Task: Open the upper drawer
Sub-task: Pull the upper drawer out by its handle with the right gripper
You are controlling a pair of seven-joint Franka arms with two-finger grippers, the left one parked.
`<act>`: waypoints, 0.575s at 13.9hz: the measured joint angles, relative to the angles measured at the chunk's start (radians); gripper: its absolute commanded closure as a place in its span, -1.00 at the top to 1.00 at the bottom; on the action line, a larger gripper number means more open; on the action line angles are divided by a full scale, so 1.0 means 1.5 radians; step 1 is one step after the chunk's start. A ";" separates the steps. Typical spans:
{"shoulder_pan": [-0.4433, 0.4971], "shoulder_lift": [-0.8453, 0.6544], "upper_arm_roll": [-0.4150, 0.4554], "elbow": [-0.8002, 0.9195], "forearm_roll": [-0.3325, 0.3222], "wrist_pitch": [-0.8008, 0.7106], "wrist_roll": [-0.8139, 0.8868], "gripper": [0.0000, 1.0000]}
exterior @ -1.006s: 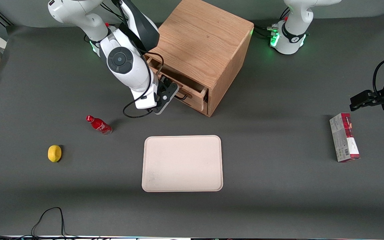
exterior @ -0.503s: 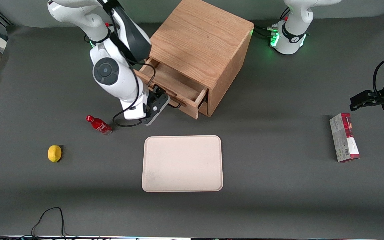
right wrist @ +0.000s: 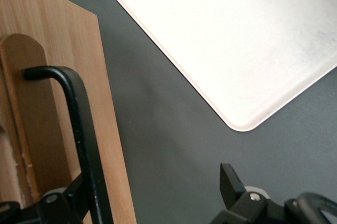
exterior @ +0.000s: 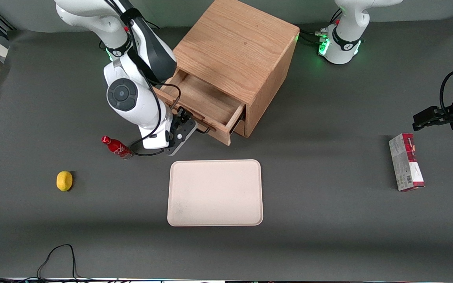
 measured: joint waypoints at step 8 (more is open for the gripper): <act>-0.043 0.058 -0.010 0.094 -0.019 -0.052 0.000 1.00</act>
